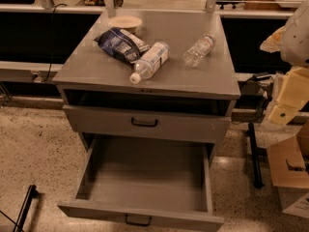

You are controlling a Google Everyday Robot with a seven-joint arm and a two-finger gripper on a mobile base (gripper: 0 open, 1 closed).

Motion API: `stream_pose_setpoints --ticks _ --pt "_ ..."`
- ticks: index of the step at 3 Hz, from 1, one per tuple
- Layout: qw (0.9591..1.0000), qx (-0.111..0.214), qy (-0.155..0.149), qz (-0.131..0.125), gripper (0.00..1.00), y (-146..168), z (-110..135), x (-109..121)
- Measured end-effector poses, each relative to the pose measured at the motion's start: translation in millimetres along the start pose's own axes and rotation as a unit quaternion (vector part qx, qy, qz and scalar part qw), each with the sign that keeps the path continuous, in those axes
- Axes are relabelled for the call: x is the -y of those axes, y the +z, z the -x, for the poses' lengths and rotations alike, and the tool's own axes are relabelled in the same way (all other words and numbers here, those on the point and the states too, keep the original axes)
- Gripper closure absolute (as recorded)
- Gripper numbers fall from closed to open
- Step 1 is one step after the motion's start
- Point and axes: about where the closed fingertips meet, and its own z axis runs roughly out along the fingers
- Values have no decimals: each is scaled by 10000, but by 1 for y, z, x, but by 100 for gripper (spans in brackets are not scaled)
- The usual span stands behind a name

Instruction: Place blue plastic bottle into middle drawer

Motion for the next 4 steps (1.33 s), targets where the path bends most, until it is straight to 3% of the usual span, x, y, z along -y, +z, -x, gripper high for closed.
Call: stream_pose_setpoints --ticks 2,3,4 --pt "9998 -111 -166 -71 0 -1 4 3" --pt "9955 -251 -869 -269 0 18 30 16" --pt "9815 -65 -1813 -613 0 31 64 12"
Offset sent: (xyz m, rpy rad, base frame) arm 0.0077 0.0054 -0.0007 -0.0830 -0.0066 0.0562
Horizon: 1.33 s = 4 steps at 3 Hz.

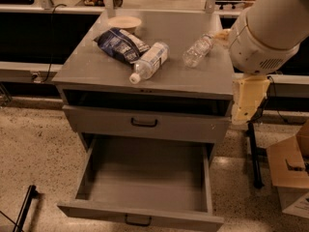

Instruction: Place blue plastic bottle into middle drawer

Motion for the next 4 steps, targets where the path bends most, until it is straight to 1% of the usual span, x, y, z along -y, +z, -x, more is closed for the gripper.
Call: stream_pose_setpoints --ticks 1,2,3,4 --pt "9979 94 -484 -412 0 1 8 20" --pt "9978 49 -557 -342 0 3 10 18" --pt "9928 -13 -1197 -19 0 36 22 22" --pt "9750 -4 -2213 180 0 71 45 30"
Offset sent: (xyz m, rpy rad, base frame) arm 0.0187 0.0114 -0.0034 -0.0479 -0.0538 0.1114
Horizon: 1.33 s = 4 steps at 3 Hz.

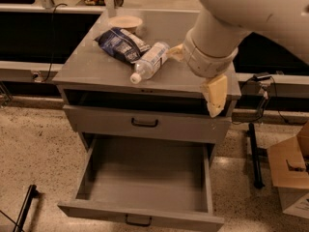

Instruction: Place blue plastic bottle into middle drawer

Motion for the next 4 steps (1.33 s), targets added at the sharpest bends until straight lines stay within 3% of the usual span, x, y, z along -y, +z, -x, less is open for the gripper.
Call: stream_pose_setpoints --ticks 1,2,3,4 --pt "9999 -7 -135 -8 0 -1 0 0" --pt "9991 -83 -391 144 0 3 5 2" --pt "9917 -324 -1221 220 0 25 12 26" --pt "9765 -553 -2069 257 0 37 14 56"
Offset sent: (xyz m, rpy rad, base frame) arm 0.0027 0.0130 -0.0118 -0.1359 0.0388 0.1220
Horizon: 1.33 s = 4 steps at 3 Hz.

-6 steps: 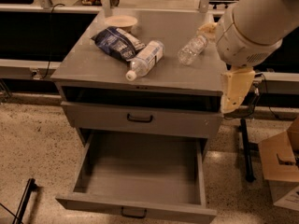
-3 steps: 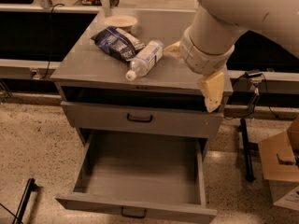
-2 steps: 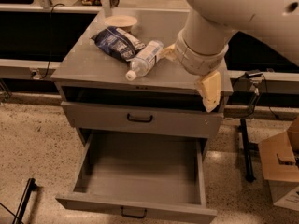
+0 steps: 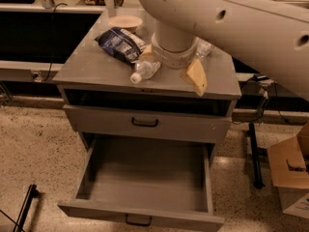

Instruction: Place blue plastic bottle into middle drawer

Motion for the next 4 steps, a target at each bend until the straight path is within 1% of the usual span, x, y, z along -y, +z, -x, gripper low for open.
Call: stream_pose_setpoints --ticks 1,2,3,4 --pt "9981 -81 -600 -65 0 11 -1 25" --pt "9973 -92 -730 -69 0 12 -1 28" --pt "9952 -85 -969 119 0 22 -2 33" --pt "9905 -193 -1325 314 0 41 -16 56"
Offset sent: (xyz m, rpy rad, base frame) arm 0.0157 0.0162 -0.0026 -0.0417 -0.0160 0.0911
